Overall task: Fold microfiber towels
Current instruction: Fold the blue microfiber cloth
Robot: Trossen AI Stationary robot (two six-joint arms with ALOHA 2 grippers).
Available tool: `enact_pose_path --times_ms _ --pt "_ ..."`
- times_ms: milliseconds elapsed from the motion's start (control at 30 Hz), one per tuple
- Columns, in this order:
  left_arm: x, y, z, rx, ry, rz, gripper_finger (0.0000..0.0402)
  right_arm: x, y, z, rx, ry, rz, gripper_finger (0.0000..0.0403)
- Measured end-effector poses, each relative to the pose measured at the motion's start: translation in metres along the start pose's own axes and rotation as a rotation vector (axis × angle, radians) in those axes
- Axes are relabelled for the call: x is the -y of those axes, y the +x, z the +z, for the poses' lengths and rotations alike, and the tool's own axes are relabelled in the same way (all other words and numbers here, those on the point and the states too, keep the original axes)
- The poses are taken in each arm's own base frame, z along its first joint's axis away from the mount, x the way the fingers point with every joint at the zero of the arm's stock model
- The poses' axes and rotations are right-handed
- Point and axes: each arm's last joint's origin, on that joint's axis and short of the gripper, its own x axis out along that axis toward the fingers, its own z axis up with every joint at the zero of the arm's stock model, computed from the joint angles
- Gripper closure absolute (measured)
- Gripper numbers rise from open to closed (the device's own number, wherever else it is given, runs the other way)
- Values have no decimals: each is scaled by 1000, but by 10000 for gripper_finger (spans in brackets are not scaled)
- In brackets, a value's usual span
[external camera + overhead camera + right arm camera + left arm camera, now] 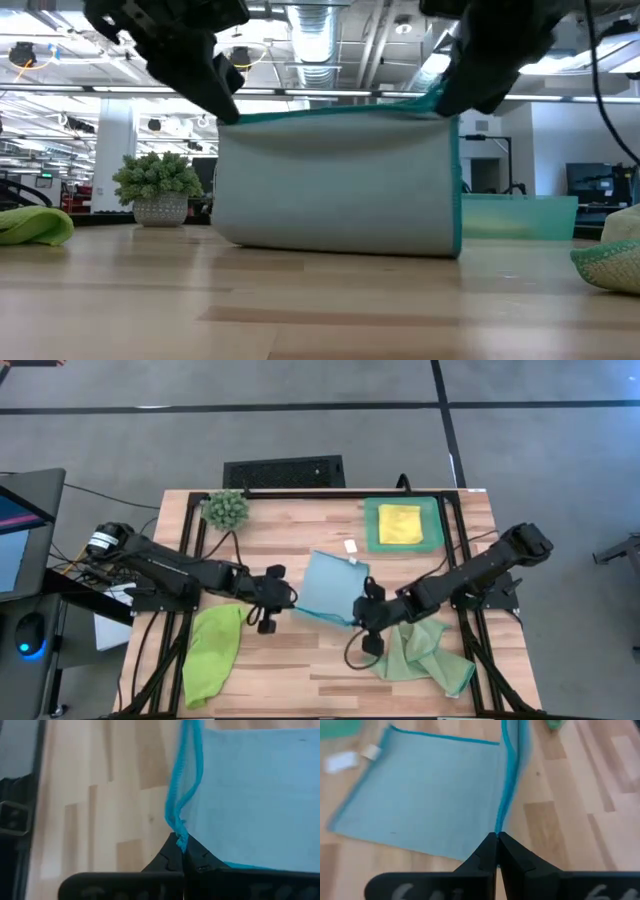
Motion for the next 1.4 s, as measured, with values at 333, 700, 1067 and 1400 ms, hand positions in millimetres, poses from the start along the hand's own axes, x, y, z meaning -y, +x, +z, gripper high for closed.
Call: enact_pose_path --times_ms 333,700,1067,1400 --pt "-70 37 2 4 71 186 401 48 7 -1 -90 249 -307 403" --pt "-132 70 -4 -82 59 264 401 111 46 -2 -227 297 -493 403" --pt "-152 76 -11 -105 48 284 401 128 48 -1 -236 296 -570 403" --pt "-156 85 -4 -102 99 280 399 130 49 -6 -274 312 -590 401"
